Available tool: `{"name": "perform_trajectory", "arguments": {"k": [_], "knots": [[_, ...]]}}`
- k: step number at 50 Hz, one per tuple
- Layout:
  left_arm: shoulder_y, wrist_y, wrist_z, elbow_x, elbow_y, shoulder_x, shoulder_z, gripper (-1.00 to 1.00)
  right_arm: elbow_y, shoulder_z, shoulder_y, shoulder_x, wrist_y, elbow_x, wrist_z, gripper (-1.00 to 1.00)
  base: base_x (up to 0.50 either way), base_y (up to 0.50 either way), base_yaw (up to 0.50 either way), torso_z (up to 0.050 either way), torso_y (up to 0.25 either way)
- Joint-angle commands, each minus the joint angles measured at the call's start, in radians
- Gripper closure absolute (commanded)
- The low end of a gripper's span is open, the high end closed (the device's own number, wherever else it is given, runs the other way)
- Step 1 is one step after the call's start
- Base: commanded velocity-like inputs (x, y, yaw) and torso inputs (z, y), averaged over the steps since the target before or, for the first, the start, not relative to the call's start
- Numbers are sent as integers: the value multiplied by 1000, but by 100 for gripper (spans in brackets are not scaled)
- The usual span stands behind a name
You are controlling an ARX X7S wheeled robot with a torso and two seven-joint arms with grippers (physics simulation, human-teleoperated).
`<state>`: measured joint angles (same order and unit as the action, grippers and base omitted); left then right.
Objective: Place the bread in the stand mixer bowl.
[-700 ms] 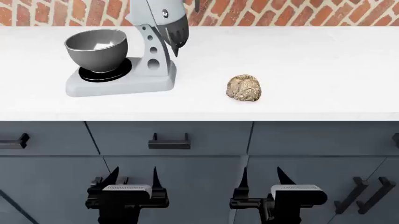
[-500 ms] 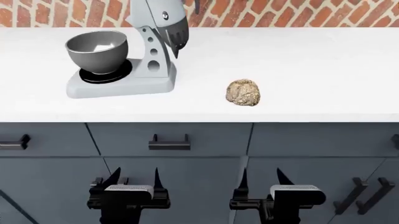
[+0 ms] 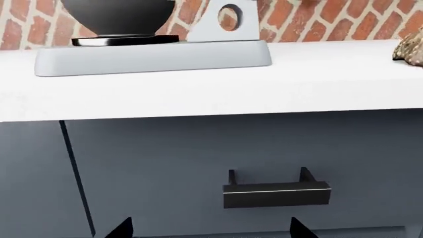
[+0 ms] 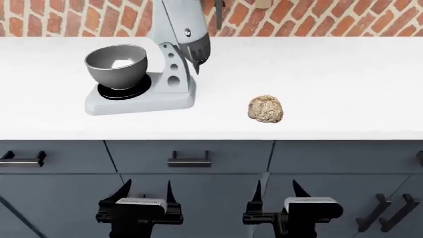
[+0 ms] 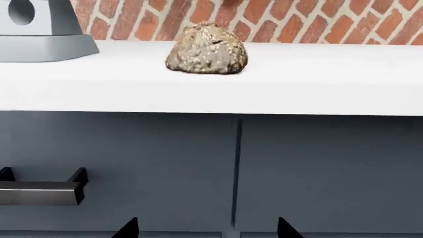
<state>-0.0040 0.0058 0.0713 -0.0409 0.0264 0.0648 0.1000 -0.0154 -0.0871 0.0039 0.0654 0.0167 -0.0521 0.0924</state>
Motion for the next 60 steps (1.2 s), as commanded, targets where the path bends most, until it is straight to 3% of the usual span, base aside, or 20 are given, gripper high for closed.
{"name": "perform_trajectory", "arguments": {"k": [1, 17, 20, 22, 24, 26, 28, 30, 31, 32, 33, 35, 36, 37, 38, 40, 50, 60], "knots": [[0, 4, 26, 2, -2, 20, 21, -100, 6, -25, 2, 15, 6, -4, 24, -100, 0, 500, 0, 50, 0], [0, 5, 49, -18, -3, 37, 38, -100, 4, -51, 1, 32, 9, -17, 44, -100, 0, 467, 0, 50, 0], [-5, -59, 37, -32, -27, 45, 48, -100, 34, -46, 2, 32, 53, -11, 73, -100, 0, 0, 0, 17, 0], [1, -339, 17, -127, -292, 85, 40, -100, 278, -62, -12, 80, 315, -36, 45, -100, 0, 0, 0, 0, 0], [-74, -639, 48, -242, -592, 127, -8, -100, 558, -53, 21, 127, 597, -57, 43, -100, 0, 0, 0, 0, 0], [-280, -939, 96, -378, -892, 137, -102, -100, 843, -22, 144, 173, 897, -121, 33, -100, 0, 0, 0, 0, 0], [-470, -1239, 94, -469, -1031, 104, -193, -100, 964, 33, 289, 166, 1197, -175, 27, -100, 0, 0, 0, 0, 0], [-596, -1539, 394, -769, -905, 200, -303, -100, 1062, 113, 451, 140, 1497, -257, 2, -100, 0, 0, 0, 0, 0], [-688, -1575, 544, -919, -805, 255, -317, -100, 1034, 155, 499, 184, 1554, -407, 113, -100, 0, 0, 0, 0, 0], [-755, -1527, 694, -1069, -725, 313, -271, -100, 895, 289, 581, 265, 1554, -557, 263, -100, 0, 0, 0, 0, 0], [-823, -1451, 844, -1219, -675, 376, -203, -100, 745, 139, 686, 415, 1404, -707, 413, -100, 0, 0, 0, 0, 0], [-927, -1373, 1144, -1519, -641, 456, -139, -100, 744, -161, 877, 715, 1104, -1007, 713, -100, 0, 0, 0, 0, 0], [-948, -1364, 1294, -1669, -639, 475, -131, -100, 742, -196, 900, 789, 954, -1157, 863, -100, 0, 0, 0, 0, 0], [-956, -1354, 1302, -1819, -636, 485, -129, -100, 751, -182, 900, 795, 931, -1307, 1013, -100, 0, 0, 0, 0, 0], [-960, -1357, 1301, -1958, -641, 489, -132, -100, 753, -180, 893, 797, 931, -1457, 1052, -100, 0, 0, 0, 0, 0], [-957, -1353, 1293, -1954, -642, 492, -143, -100, 749, -174, 875, 795, 925, -1658, 1029, -100, 0, 0, 0, 0, 0], [-933, -1362, 1231, -1898, -635, 504, -190, -100, 730, -161, 836, 788, 909, -1572, 954, -100, 46, -8, 0, 0, 0], [-946, -1350, 1211, -1883, -633, 519, -202, -100, 718, -139, 804, 806, 888, -1550, 945, -100, 500, -99, 0, 0, 0]]}}
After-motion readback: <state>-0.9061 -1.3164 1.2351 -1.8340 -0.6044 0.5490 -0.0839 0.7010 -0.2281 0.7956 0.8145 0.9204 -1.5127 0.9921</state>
